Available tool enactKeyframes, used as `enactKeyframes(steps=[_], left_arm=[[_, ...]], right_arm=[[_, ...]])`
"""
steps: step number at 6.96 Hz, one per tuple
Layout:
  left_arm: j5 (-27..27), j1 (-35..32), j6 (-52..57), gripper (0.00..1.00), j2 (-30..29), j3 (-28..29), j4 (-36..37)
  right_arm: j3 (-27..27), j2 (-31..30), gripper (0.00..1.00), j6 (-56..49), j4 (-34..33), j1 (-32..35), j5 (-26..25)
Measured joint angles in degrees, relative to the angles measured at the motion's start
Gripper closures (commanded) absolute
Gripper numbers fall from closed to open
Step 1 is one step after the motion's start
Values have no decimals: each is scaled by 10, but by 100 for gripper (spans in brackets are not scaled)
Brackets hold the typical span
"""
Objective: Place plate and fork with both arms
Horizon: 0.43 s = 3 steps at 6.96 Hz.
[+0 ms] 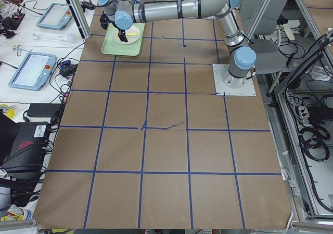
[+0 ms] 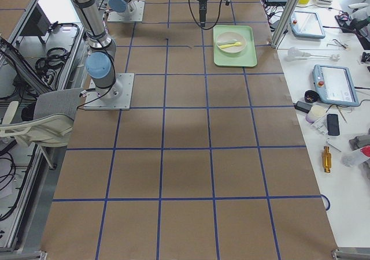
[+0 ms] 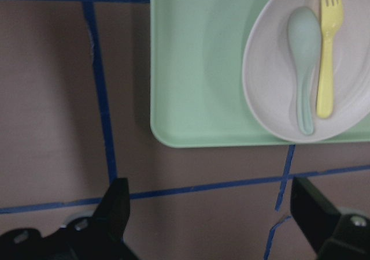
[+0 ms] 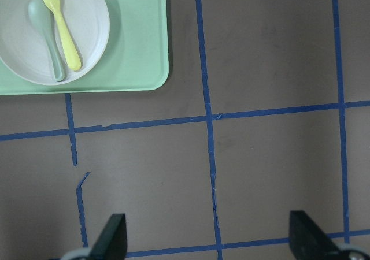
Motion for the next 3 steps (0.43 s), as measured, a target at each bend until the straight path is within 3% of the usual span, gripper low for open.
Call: enactKeyframes(steps=[3], left_arm=[[67,35,31,0,91,-22,-66]], right_arm=[[2,0,0,1,0,1,0]])
